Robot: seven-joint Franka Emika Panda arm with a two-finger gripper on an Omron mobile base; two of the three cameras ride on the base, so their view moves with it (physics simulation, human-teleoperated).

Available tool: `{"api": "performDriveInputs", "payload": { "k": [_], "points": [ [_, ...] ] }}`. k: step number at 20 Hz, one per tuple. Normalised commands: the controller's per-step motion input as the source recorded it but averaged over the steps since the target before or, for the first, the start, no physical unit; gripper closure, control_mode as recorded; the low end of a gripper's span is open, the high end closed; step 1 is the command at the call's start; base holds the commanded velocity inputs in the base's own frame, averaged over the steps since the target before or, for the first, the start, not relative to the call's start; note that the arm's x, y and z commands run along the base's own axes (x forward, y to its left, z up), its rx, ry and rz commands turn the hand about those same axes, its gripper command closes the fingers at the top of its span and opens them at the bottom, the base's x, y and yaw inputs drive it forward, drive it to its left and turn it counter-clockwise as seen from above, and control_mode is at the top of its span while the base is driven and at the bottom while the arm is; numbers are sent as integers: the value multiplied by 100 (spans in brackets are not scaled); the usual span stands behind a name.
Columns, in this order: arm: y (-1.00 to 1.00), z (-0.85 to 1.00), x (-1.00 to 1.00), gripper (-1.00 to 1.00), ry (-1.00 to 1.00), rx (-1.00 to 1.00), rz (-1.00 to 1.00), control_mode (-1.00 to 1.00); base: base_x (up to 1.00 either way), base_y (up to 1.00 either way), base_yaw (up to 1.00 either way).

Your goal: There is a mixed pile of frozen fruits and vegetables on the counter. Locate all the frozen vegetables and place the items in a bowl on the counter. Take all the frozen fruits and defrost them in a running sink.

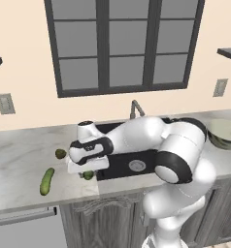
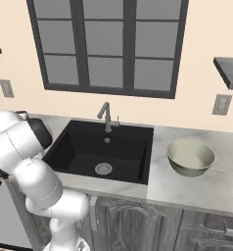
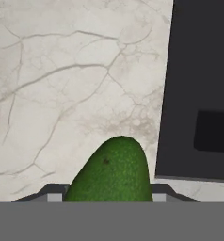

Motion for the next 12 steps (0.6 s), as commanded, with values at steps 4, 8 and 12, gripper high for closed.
{"api": "performDriveInputs", "payload": {
  "k": [4,8,12],
  "points": [
    [-43,20,-3,100,-7,6,-3,-100,0,0,0],
    [-48,20,0,100,-4,7,-3,-100,0,0,0],
    [-48,21,0,100,0,6,-4,-100,0,0,0]
  ]
}}
